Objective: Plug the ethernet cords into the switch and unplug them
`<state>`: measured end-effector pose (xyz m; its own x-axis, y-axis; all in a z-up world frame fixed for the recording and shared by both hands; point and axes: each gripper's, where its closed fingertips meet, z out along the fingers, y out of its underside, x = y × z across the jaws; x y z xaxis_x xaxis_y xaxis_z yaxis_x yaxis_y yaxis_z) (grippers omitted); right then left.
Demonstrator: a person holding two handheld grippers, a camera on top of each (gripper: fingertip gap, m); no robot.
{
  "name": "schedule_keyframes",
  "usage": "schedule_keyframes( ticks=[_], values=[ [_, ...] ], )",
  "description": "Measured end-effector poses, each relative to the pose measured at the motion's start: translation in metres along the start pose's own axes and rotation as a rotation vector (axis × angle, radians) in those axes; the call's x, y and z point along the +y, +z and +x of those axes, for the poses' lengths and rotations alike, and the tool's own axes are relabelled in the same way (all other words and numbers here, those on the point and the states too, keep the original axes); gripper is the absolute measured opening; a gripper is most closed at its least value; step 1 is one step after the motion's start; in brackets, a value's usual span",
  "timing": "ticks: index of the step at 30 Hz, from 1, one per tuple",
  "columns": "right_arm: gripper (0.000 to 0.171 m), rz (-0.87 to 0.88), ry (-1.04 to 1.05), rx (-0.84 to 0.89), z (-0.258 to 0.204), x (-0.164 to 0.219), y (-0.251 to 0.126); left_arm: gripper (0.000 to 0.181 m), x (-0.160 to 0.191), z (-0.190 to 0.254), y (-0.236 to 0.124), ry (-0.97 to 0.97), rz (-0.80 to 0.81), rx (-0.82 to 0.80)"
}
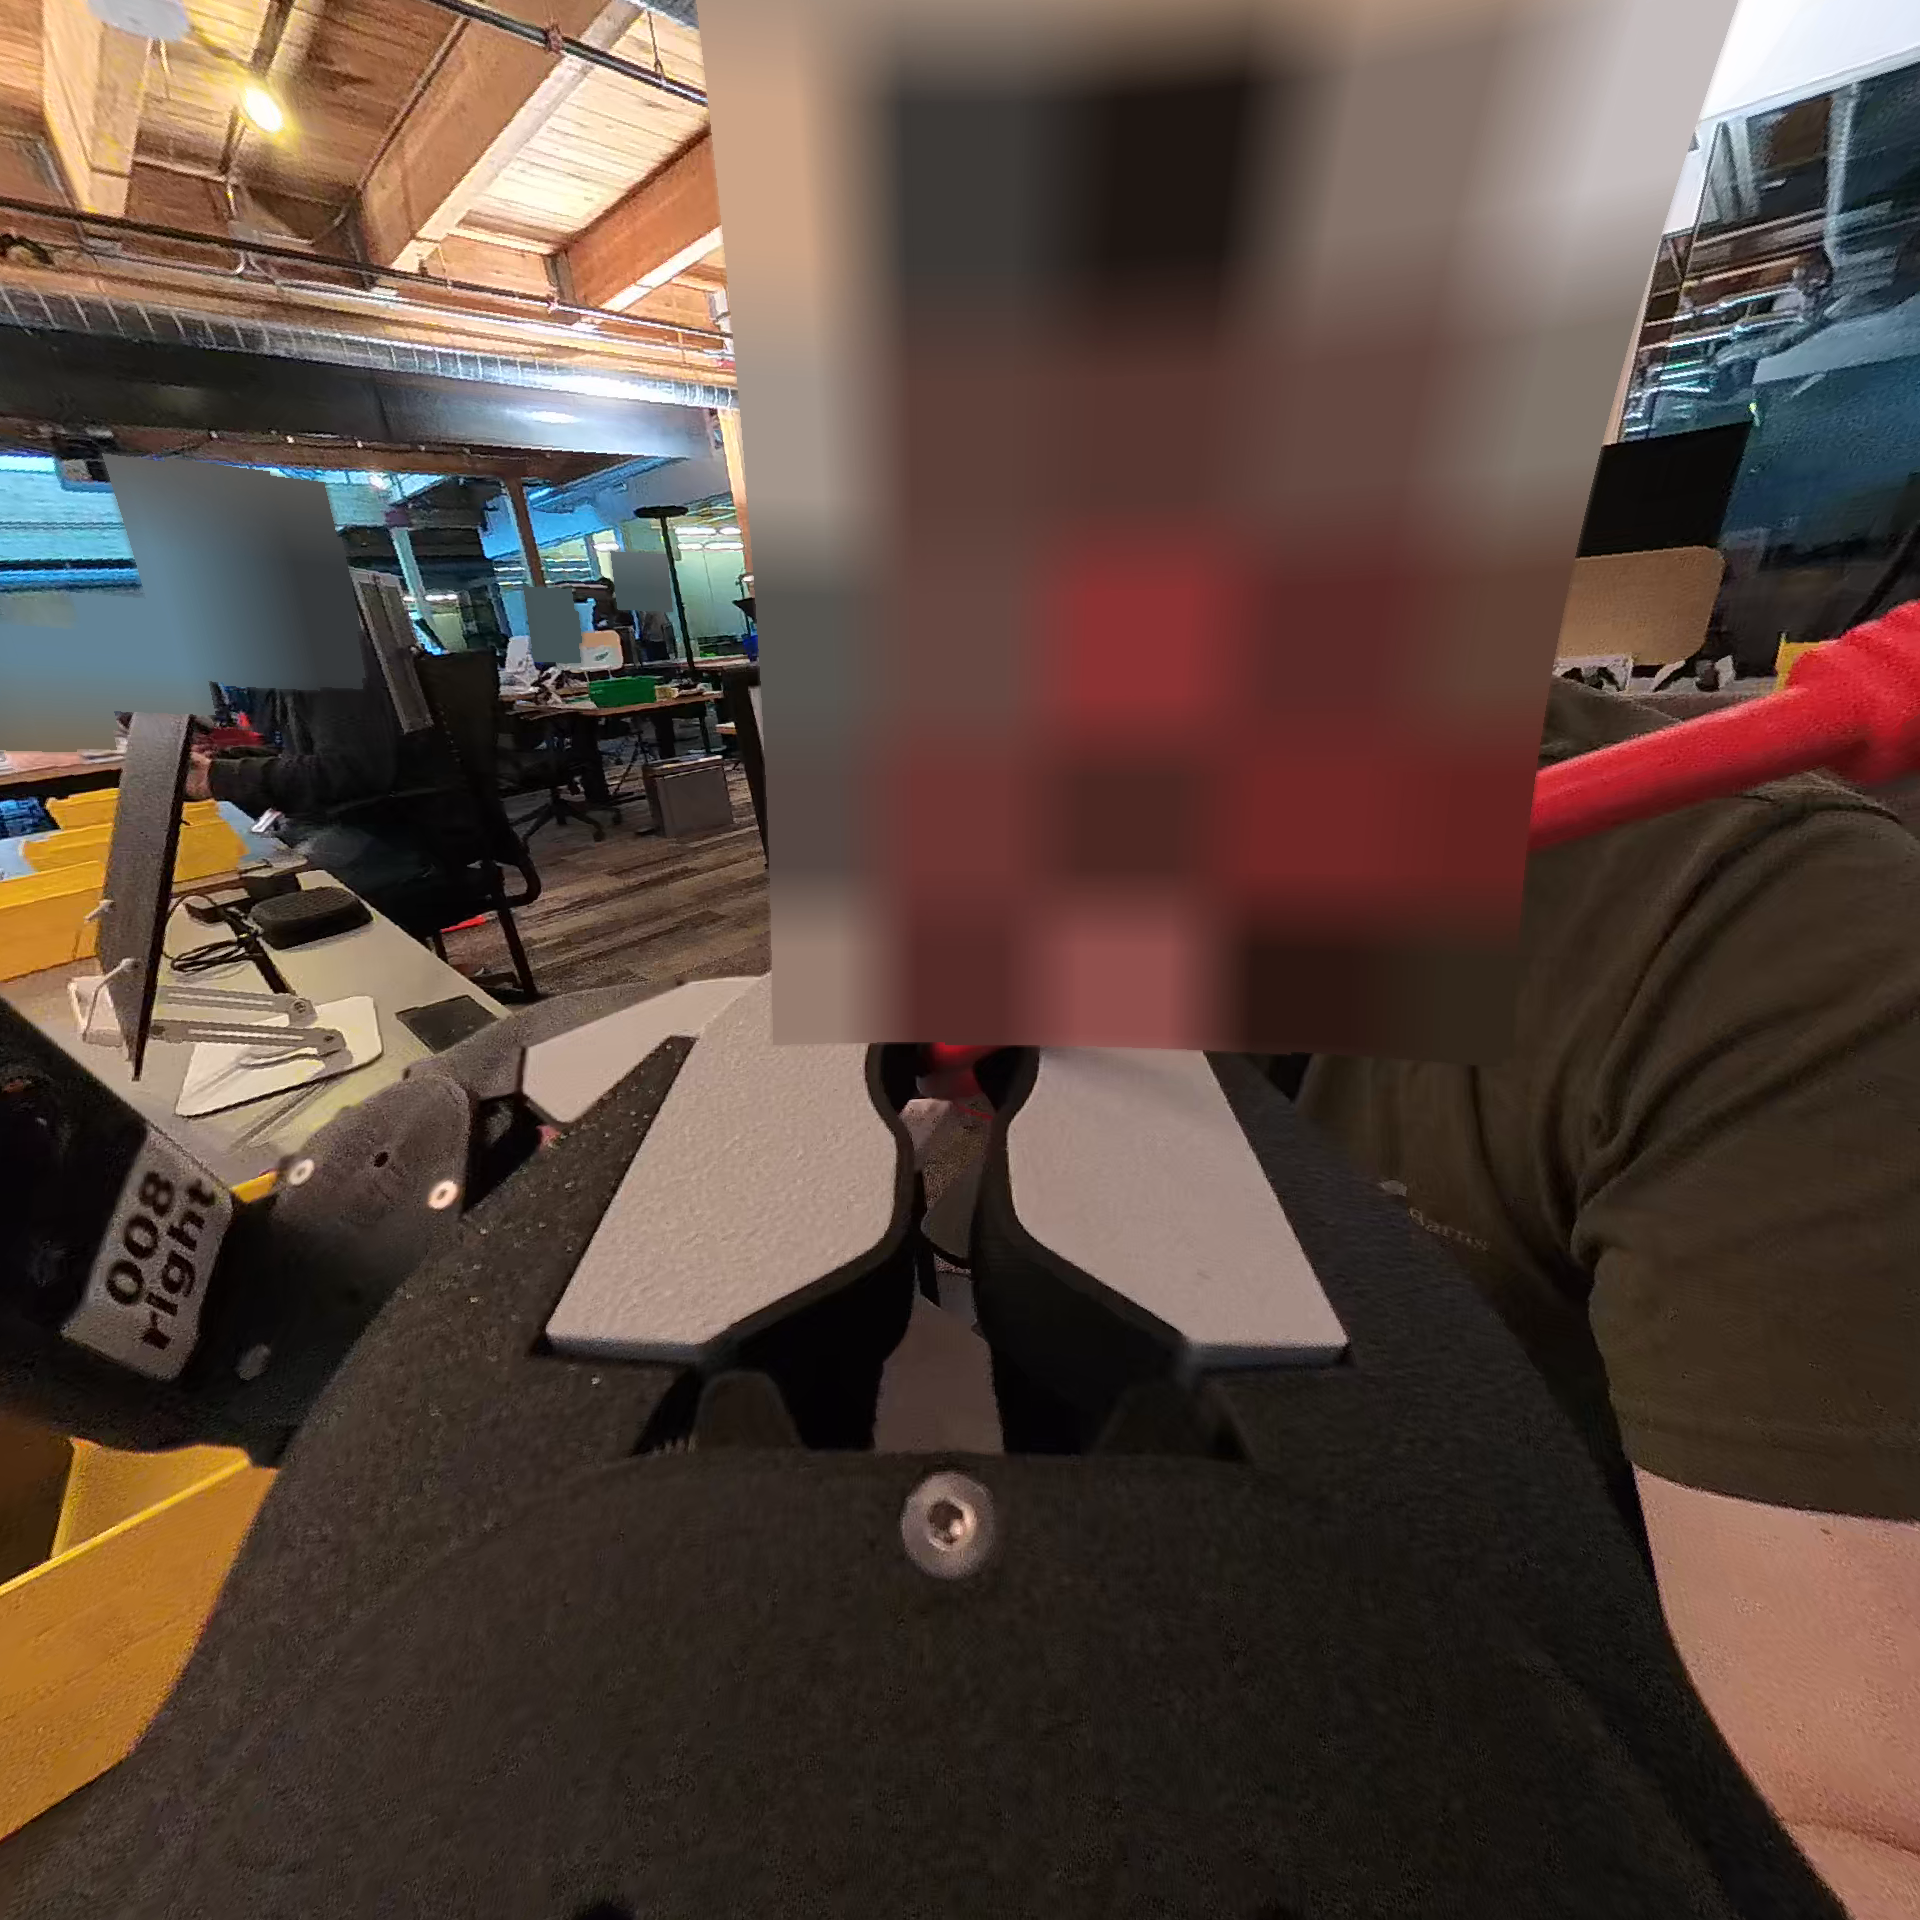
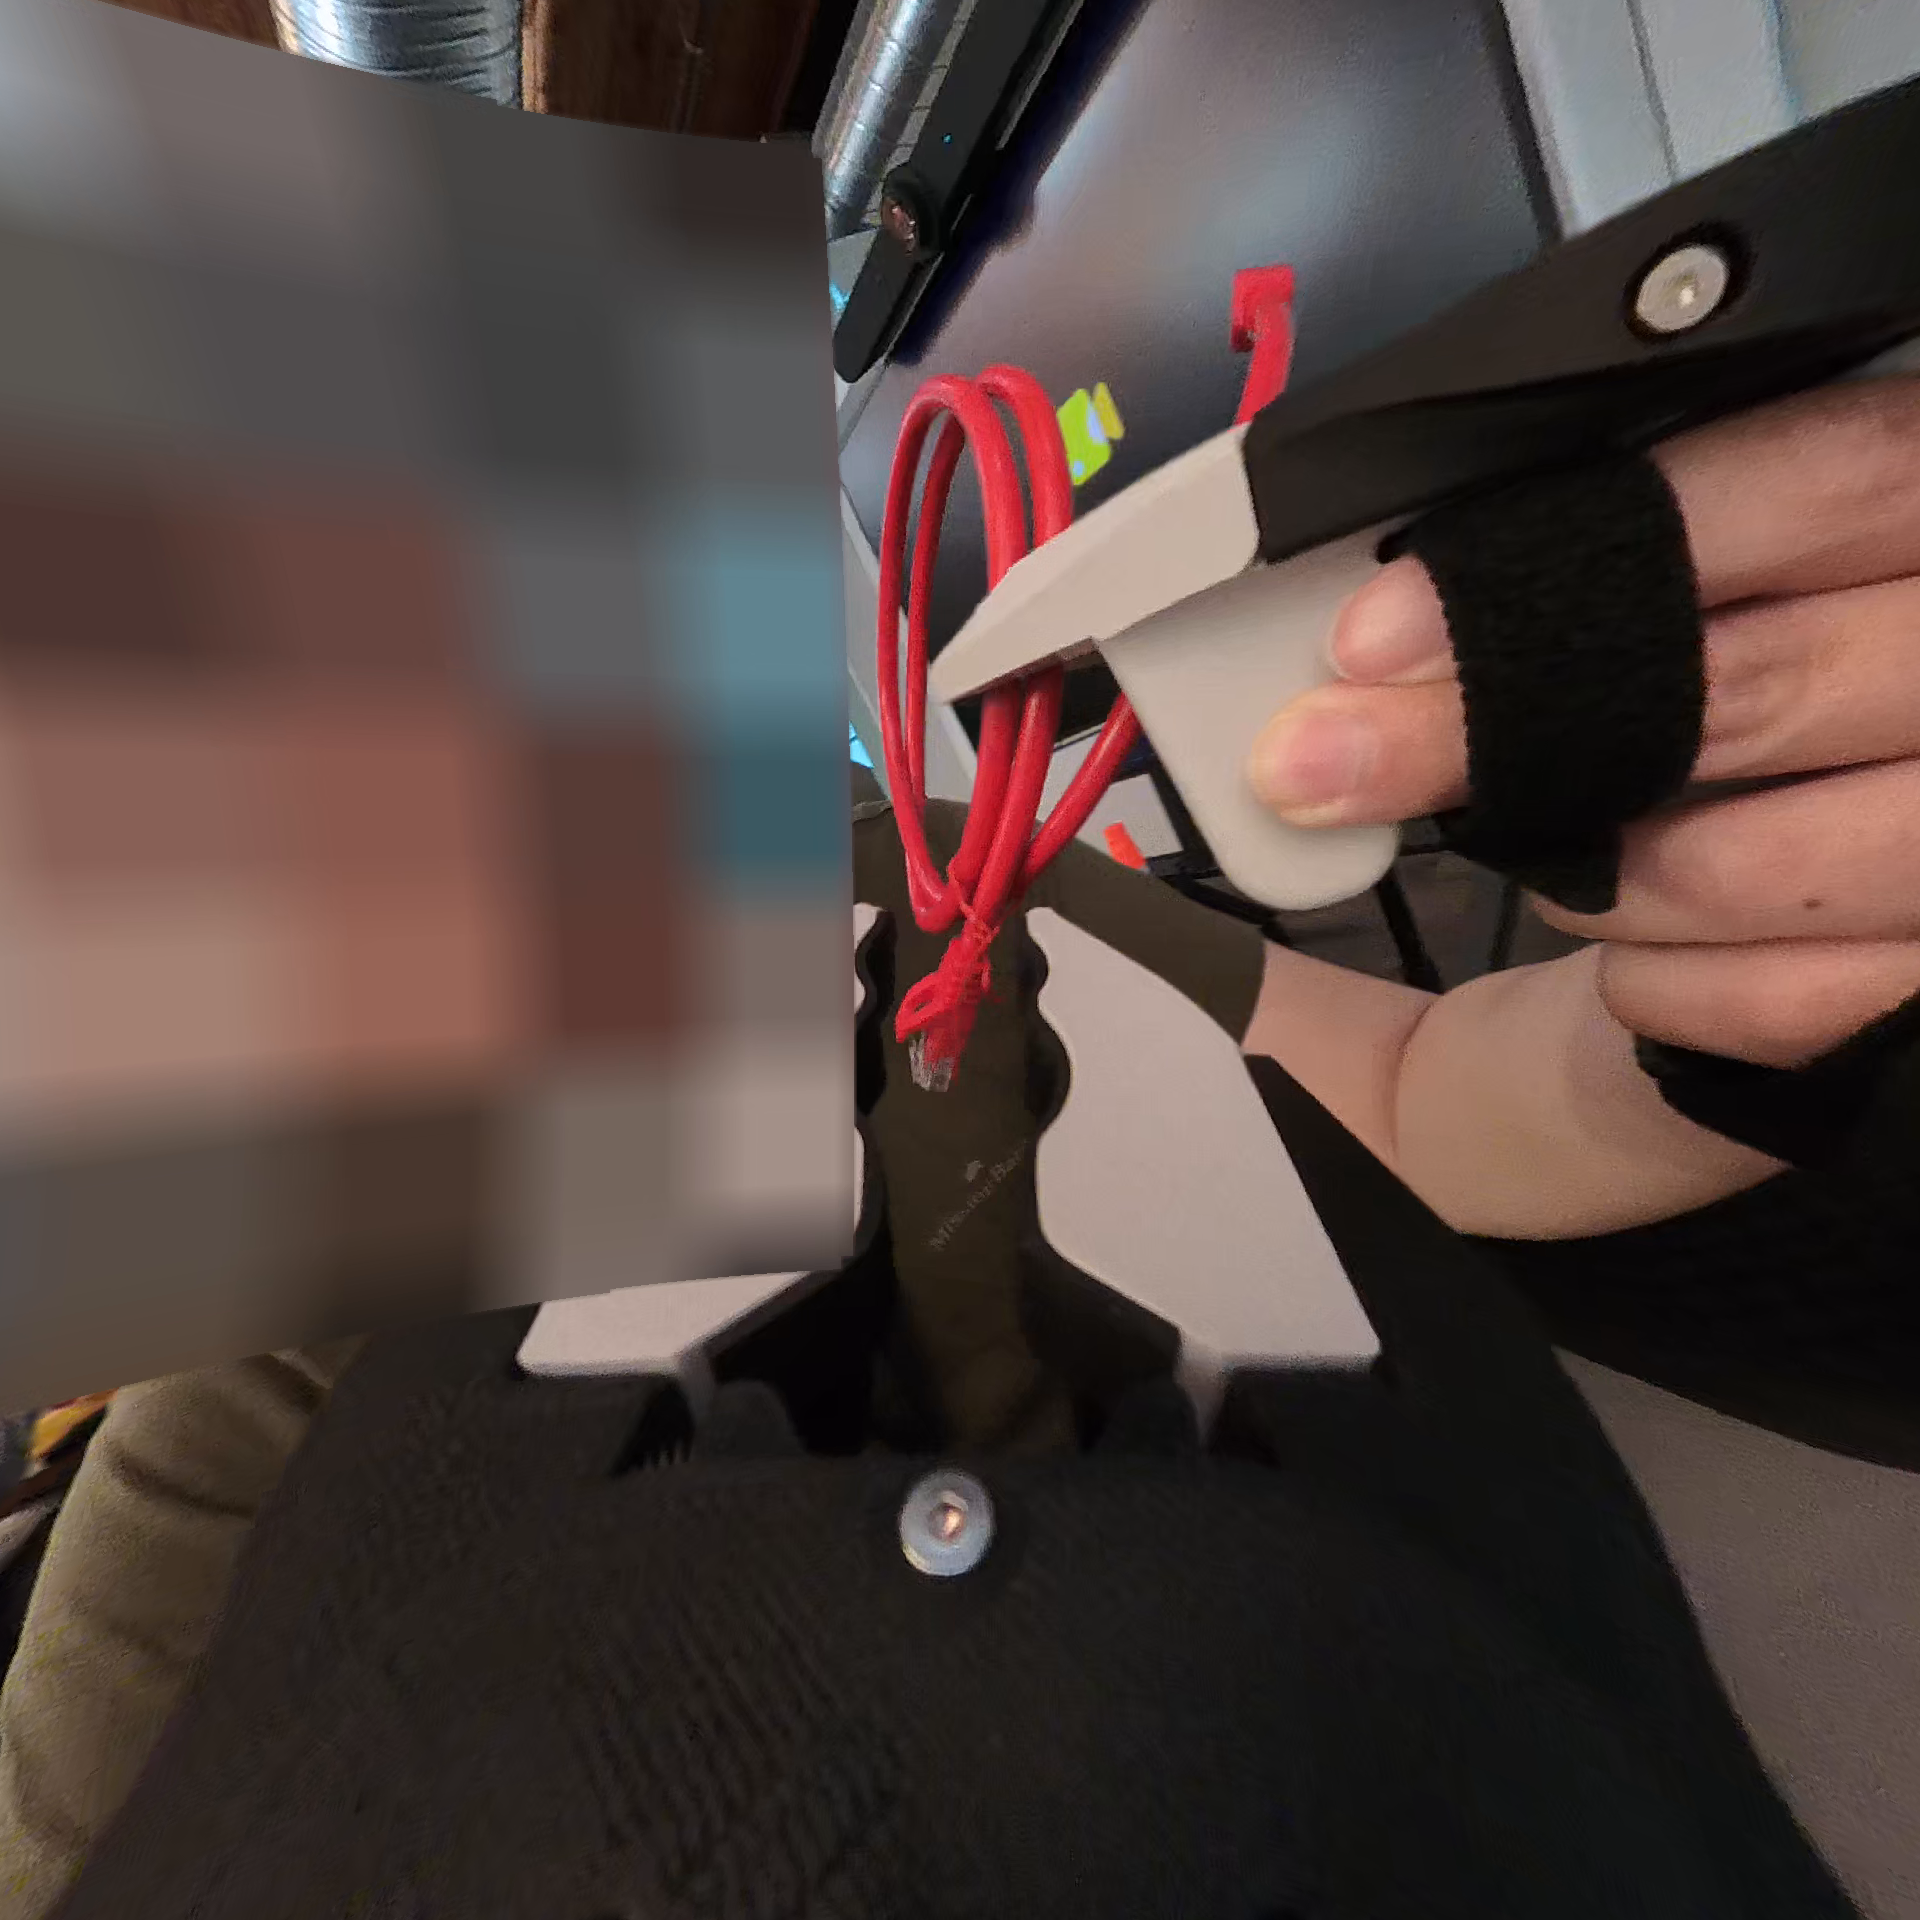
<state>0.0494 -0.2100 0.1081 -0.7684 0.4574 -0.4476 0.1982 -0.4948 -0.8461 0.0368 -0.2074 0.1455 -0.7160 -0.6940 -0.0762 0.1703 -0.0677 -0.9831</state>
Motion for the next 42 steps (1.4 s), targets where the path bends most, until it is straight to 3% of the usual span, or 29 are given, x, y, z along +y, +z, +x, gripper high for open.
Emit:
schedule_keyframes(
  ticks=[6, 13, 23, 27, 30, 35, 38, 40, 42],
  values=[
    [0.01, -0.057, 0.061, -0.056, -0.001, 0.013, 0.007, 0.006, 0.004, -0.003, 0.006, -0.002, -0.015, -0.005],
    [0.003, -0.09, -0.116, 0.142, 0.012, 0.005, 0.0, 0.006, -0.005, -0.018, 0.003, -0.002, 0.01, -0.083],
    [0.003, -0.266, -1.339, 0.886, 0.007, -0.039, -0.037, 0.006, -0.026, -0.068, -0.027, -0.11, 0.198, -0.33],
    [0.002, -0.39, -1.713, 1.146, 0.005, -0.048, -0.049, 0.006, -0.026, -0.081, -0.031, -0.155, 0.264, -0.369],
    [0.002, -0.387, -1.889, 1.272, 0.0, -0.055, -0.055, 0.006, -0.028, -0.088, -0.032, -0.179, 0.323, -0.394],
    [0.002, -0.322, -2.02, 1.412, -0.005, -0.064, -0.064, 0.005, -0.028, -0.099, -0.042, -0.26, 0.439, -0.435],
    [0.002, -0.236, -1.984, 1.454, -0.007, -0.069, -0.068, 0.006, -0.028, -0.107, -0.048, -0.321, 0.531, -0.454],
    [0.003, -0.2, -1.921, 1.401, -0.004, -0.068, -0.066, 0.005, -0.028, -0.105, -0.051, -0.357, 0.552, -0.425],
    [0.004, -0.155, -1.764, 1.225, -0.002, -0.062, -0.058, 0.005, -0.029, -0.101, -0.051, -0.376, 0.55, -0.372]
  ],
)
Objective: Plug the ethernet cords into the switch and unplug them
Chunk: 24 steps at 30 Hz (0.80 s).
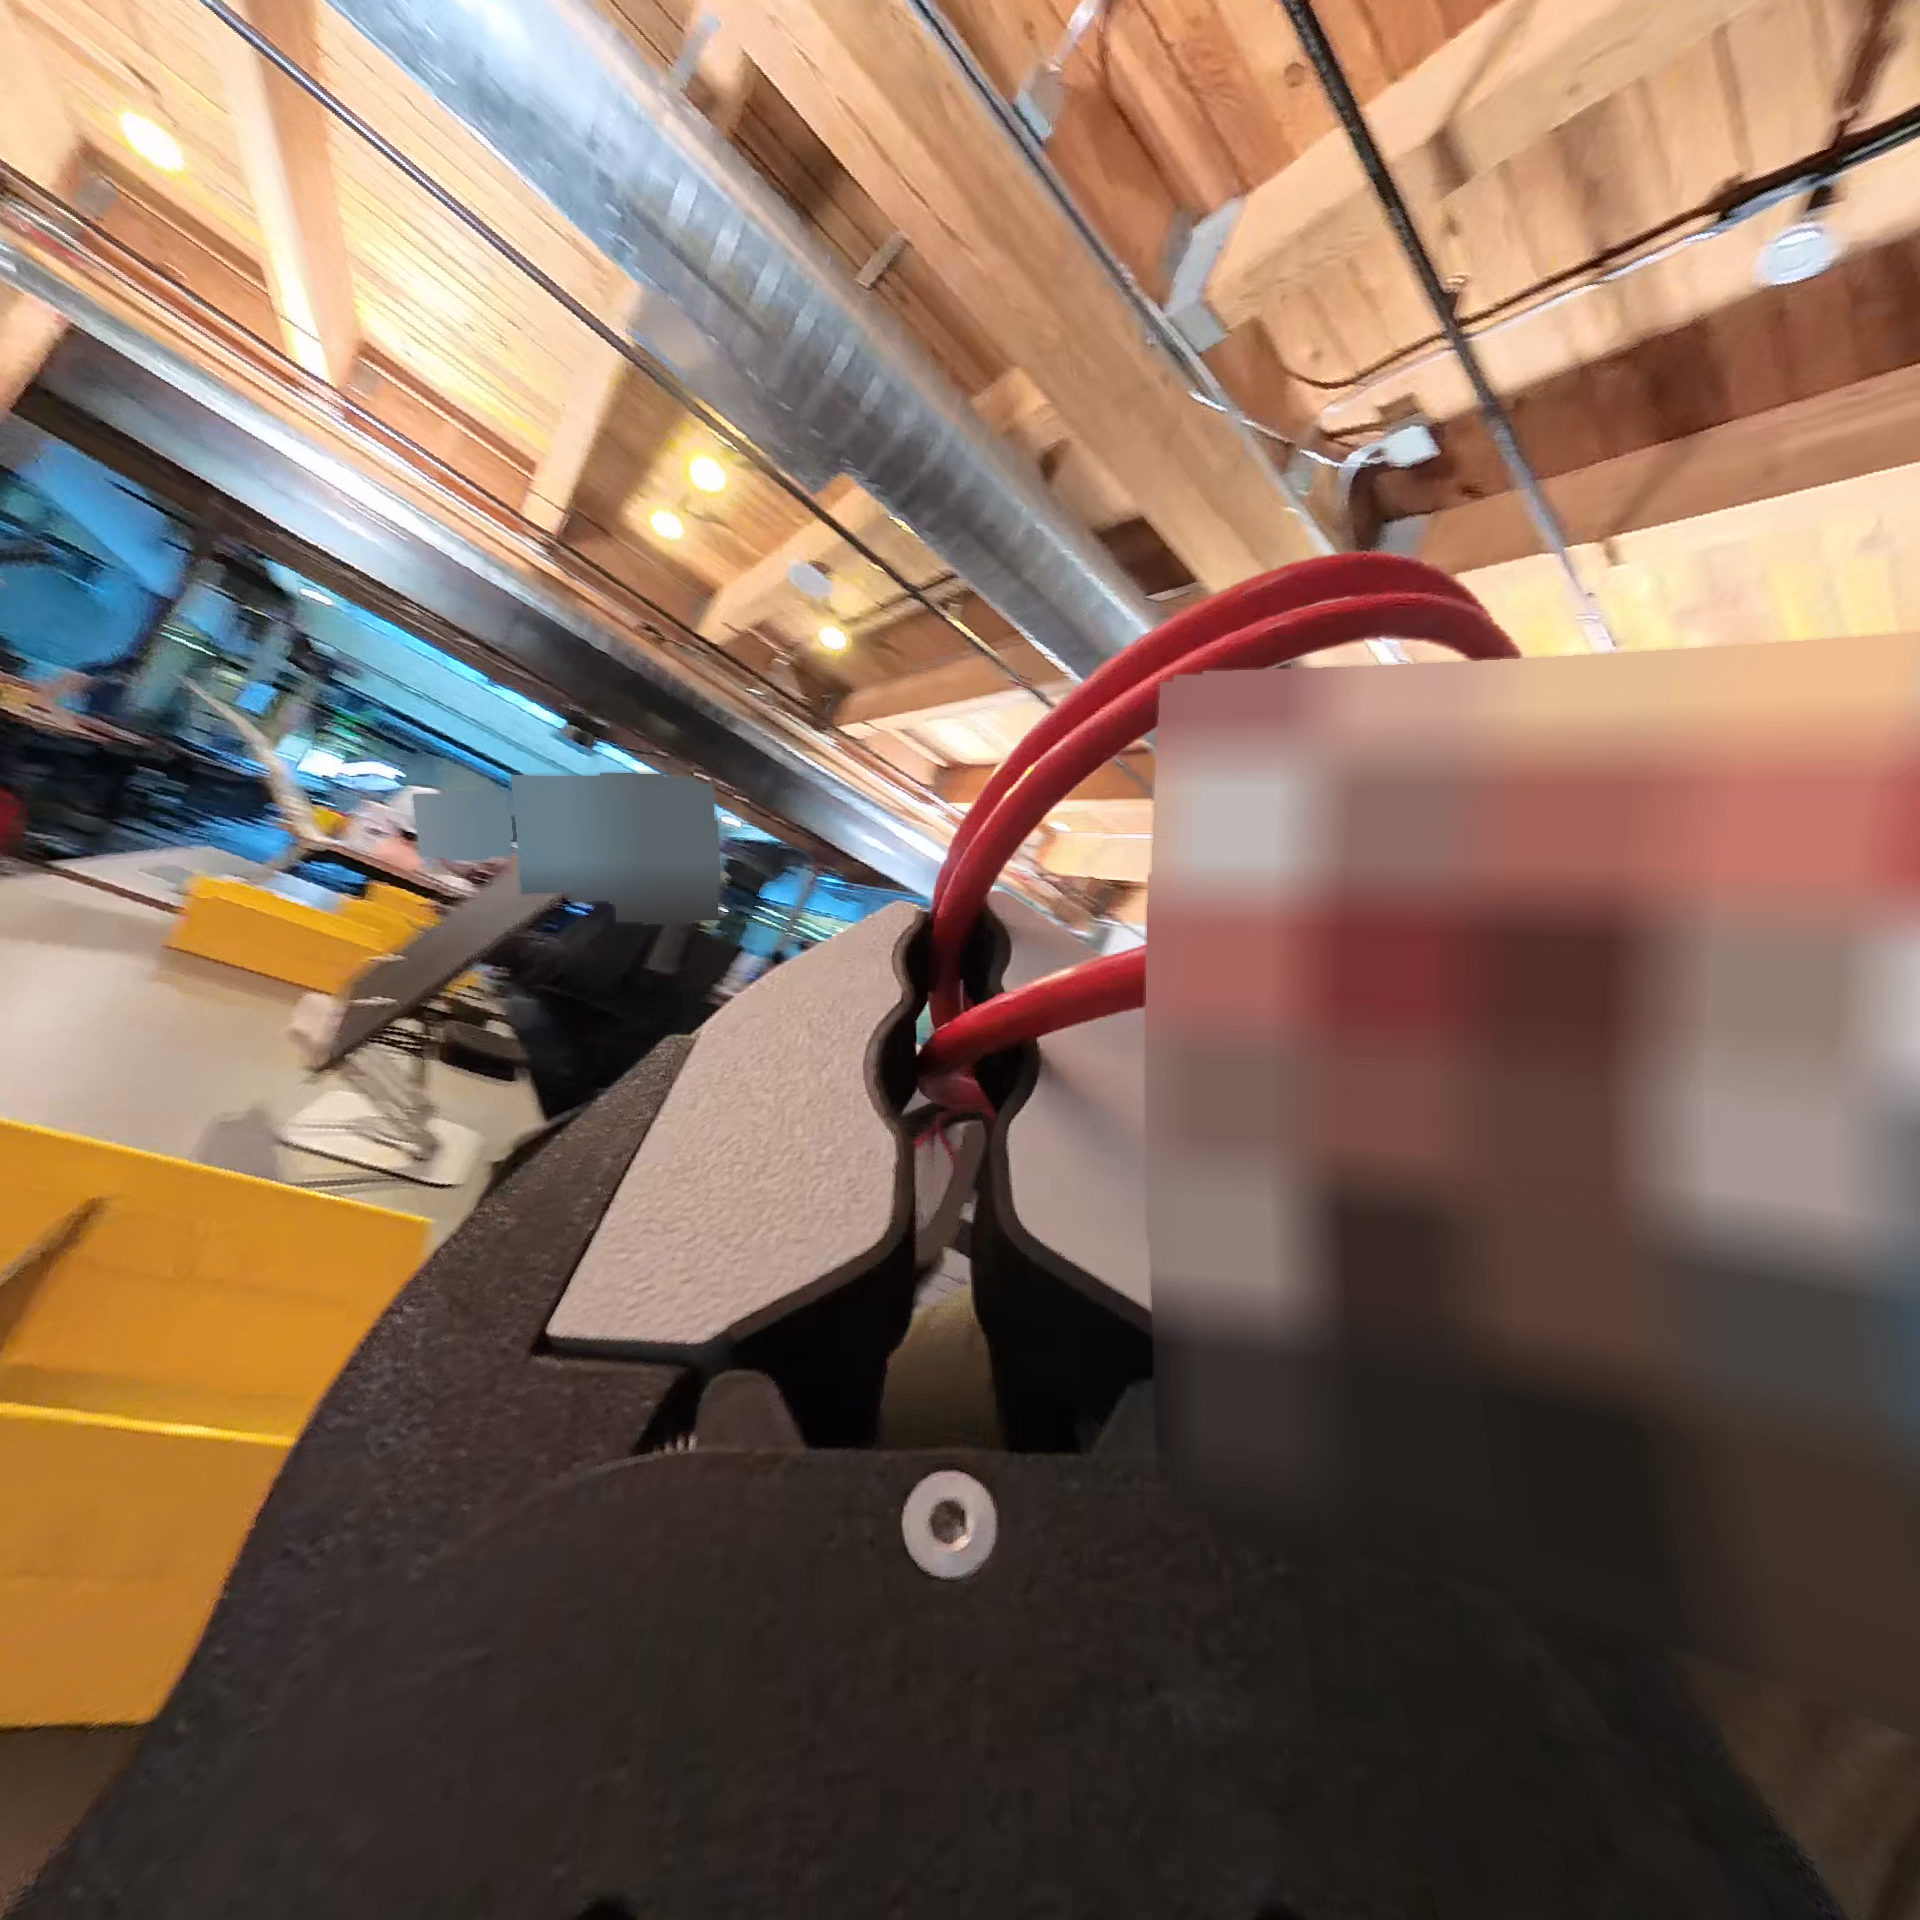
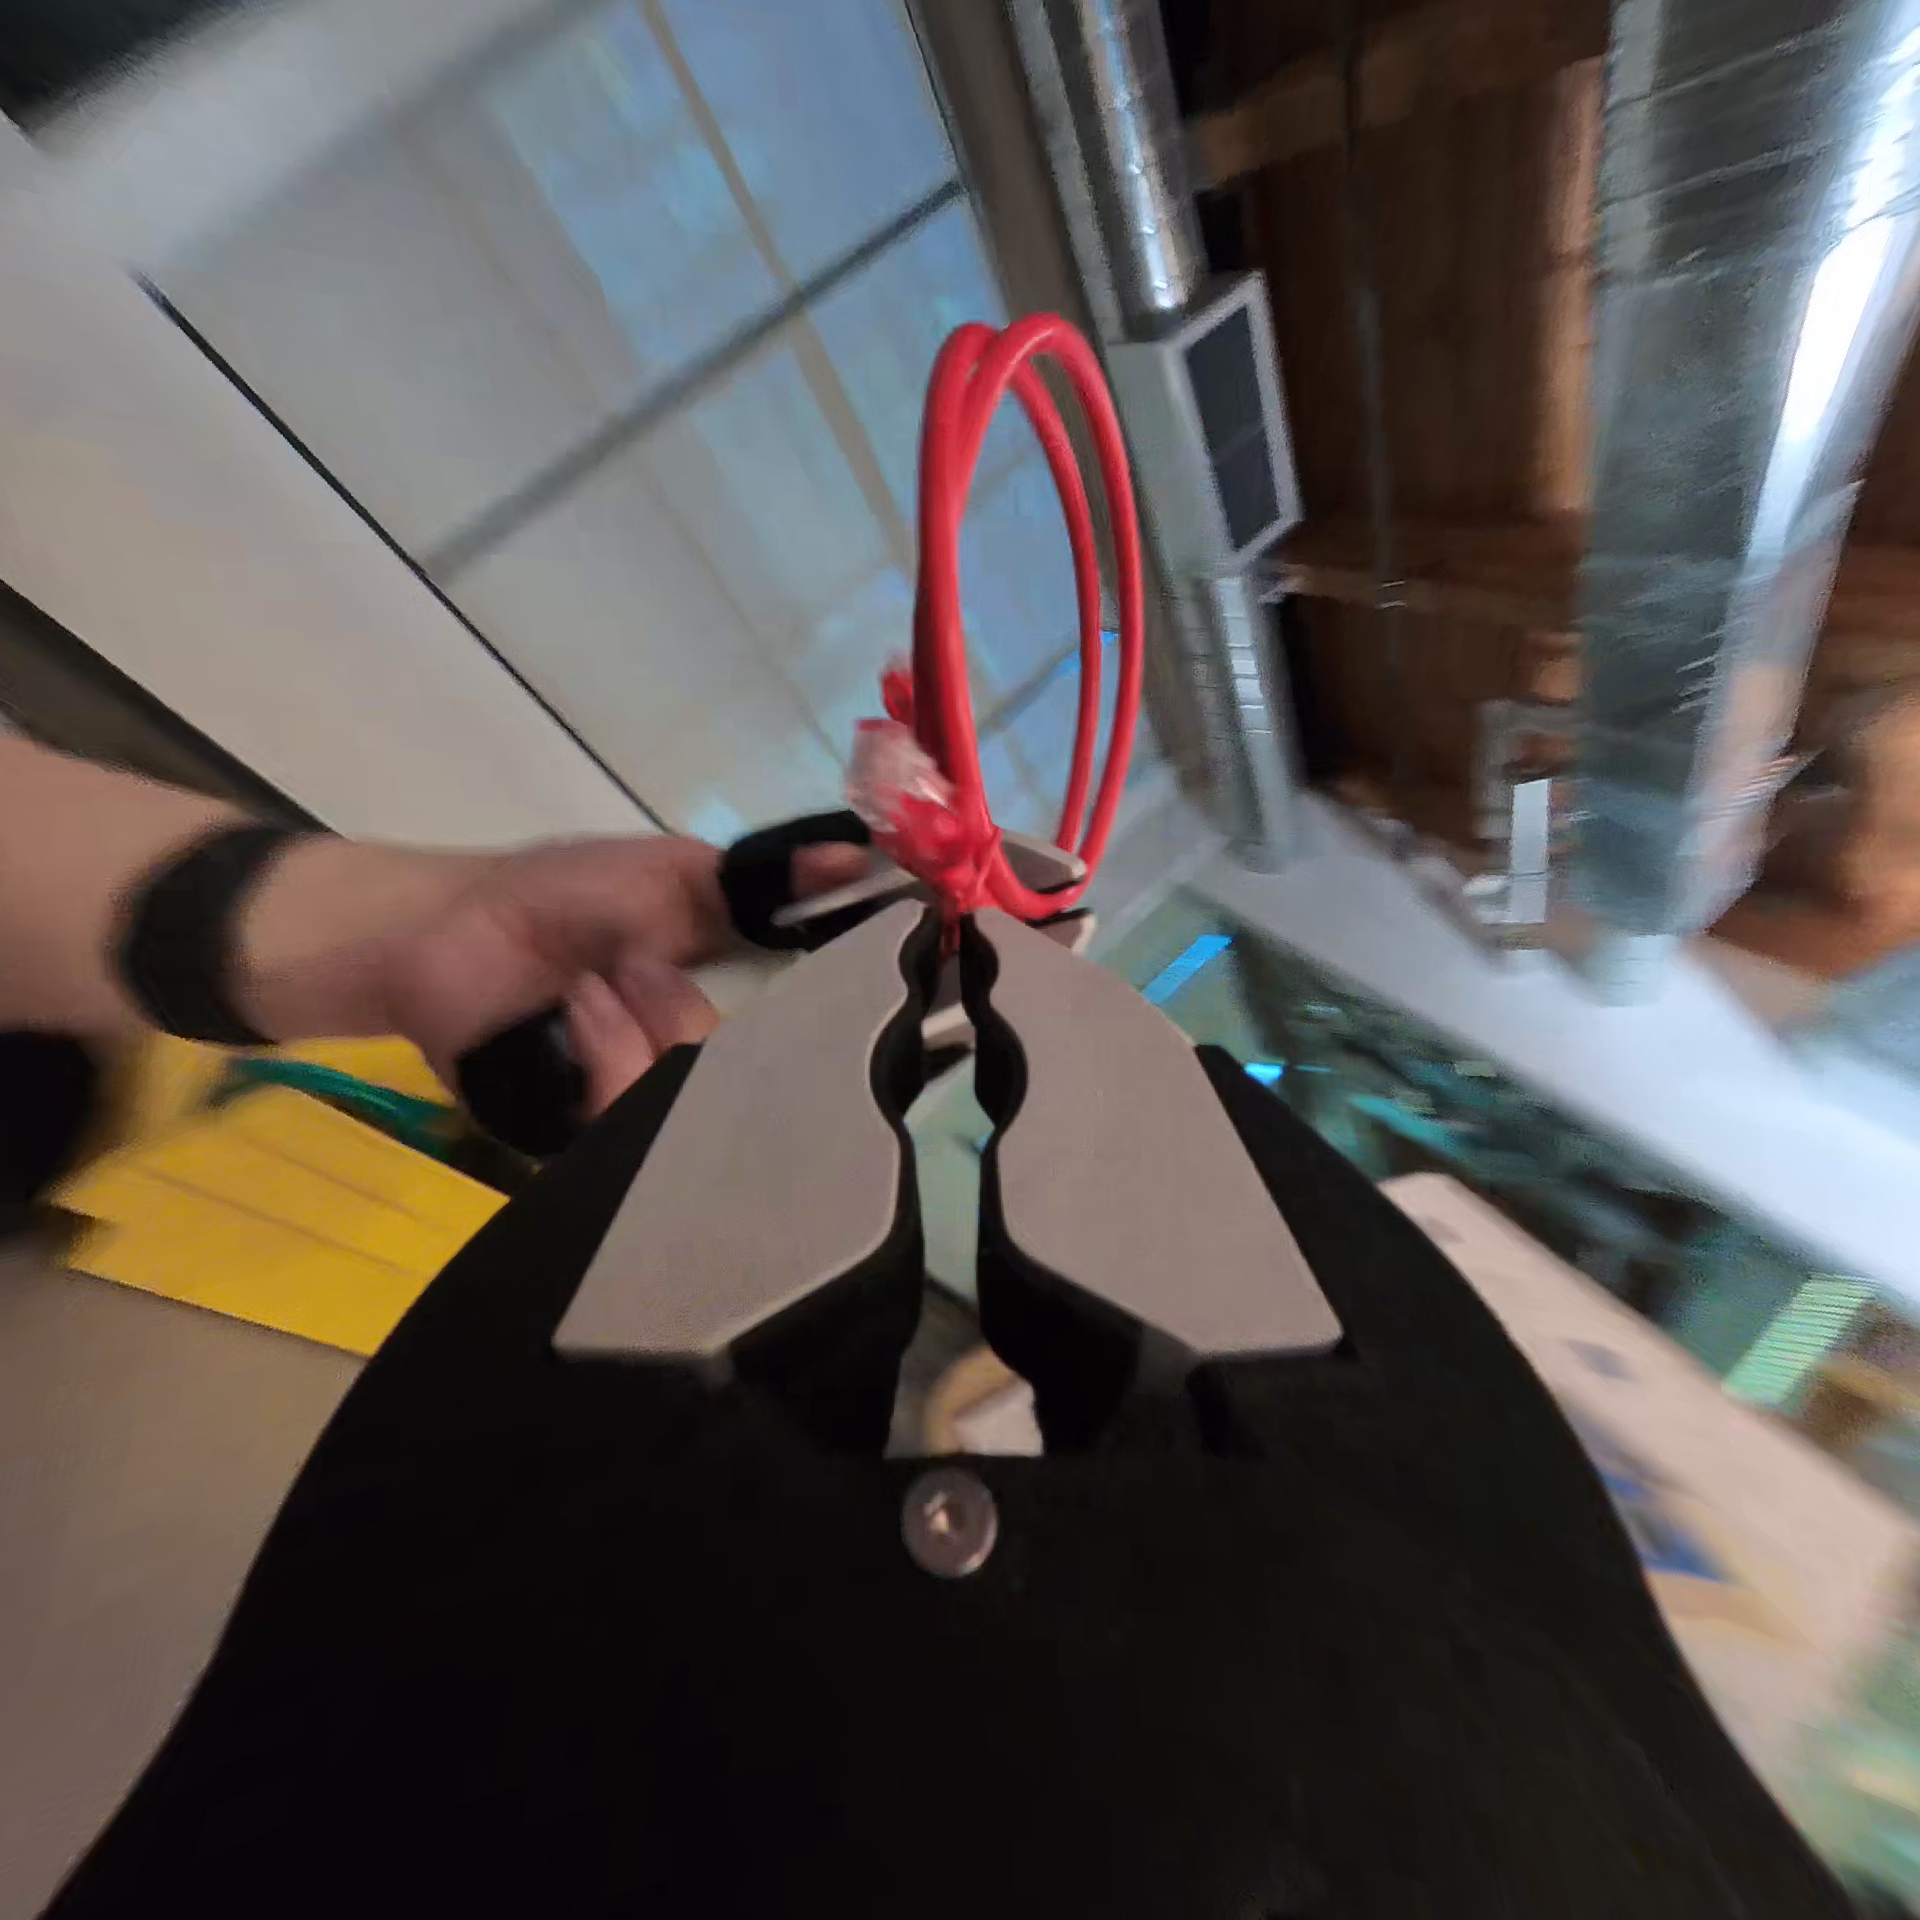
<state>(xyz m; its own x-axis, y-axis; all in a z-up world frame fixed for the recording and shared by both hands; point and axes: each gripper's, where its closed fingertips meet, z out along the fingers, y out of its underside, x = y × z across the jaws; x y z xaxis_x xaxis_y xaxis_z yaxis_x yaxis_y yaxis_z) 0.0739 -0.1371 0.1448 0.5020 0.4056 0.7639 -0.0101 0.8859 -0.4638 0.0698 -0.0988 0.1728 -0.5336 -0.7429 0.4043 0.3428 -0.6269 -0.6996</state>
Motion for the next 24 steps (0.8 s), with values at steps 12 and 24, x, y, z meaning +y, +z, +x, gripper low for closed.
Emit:
schedule_keyframes(
  ticks=[12, 24],
  values=[
    [0.029, 0.211, 1.596, -0.819, -0.009, -0.02, -0.001, 0.006, 0.017, 0.034, 0.001, -0.038, -0.125, 0.253],
    [0.019, 0.378, 1.918, -1.123, -0.04, -0.042, -0.005, 0.006, 0.037, 0.046, 0.009, -0.03, -0.214, 0.321]
  ],
)
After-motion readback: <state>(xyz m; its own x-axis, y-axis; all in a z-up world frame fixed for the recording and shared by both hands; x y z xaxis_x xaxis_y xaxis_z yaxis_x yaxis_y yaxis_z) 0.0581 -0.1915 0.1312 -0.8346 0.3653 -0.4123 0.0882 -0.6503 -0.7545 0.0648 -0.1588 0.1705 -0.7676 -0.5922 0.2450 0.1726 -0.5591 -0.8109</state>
